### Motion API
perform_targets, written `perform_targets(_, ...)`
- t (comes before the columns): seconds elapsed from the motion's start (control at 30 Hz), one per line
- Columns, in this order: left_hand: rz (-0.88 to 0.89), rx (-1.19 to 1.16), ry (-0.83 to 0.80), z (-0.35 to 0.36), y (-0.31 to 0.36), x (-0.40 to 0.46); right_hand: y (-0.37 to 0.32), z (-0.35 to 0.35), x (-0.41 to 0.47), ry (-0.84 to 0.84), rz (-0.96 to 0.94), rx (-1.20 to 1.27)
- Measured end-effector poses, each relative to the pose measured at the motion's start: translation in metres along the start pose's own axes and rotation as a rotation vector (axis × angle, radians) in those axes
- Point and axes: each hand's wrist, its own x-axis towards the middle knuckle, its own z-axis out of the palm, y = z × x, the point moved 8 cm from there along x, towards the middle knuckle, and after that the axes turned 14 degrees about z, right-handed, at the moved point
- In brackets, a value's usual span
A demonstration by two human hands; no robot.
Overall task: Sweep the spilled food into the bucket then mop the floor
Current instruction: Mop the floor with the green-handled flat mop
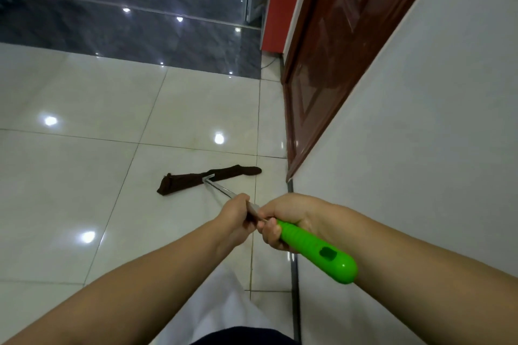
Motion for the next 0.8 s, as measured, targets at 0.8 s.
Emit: perform_targets(0.8, -0.052, -0.062, 0.141, -0.038, 0.191, 0.22, -0.274, 0.077, 0.042, -0.054, -0.065, 0.109)
